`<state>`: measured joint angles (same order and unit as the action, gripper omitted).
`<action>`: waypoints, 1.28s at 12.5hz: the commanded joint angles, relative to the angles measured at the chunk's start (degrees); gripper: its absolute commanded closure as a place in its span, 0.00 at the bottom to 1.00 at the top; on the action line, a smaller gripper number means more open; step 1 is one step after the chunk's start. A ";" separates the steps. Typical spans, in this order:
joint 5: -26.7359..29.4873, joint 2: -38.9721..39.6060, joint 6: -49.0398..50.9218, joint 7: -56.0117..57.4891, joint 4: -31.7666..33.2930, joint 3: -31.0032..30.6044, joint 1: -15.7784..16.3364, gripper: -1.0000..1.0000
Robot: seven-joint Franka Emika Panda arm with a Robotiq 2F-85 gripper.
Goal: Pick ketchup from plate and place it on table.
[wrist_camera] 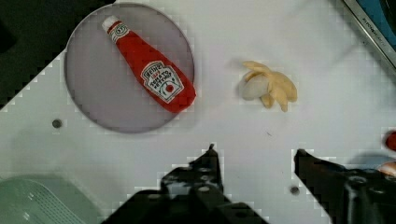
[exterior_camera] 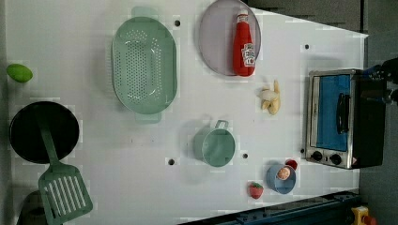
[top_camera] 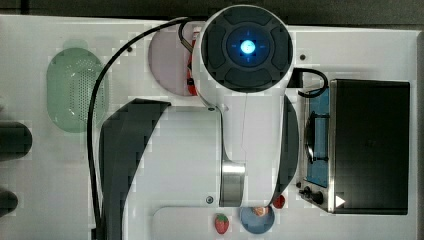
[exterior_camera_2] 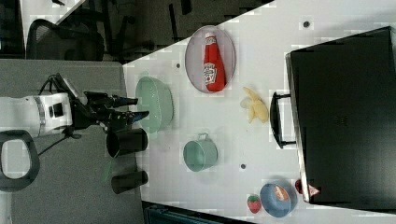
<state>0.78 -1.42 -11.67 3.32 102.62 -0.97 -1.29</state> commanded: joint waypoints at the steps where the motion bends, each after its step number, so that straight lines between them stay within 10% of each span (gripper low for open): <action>1: -0.11 -14.90 6.89 -3.54 9.69 -3.08 -5.67 0.21; 3: -0.10 -14.47 6.62 -3.53 9.70 -3.11 -5.62 0.00; 16: -0.09 9.58 -17.70 -1.55 9.39 -7.12 -3.60 0.00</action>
<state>0.86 9.99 -27.86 2.44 112.69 -6.50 -5.15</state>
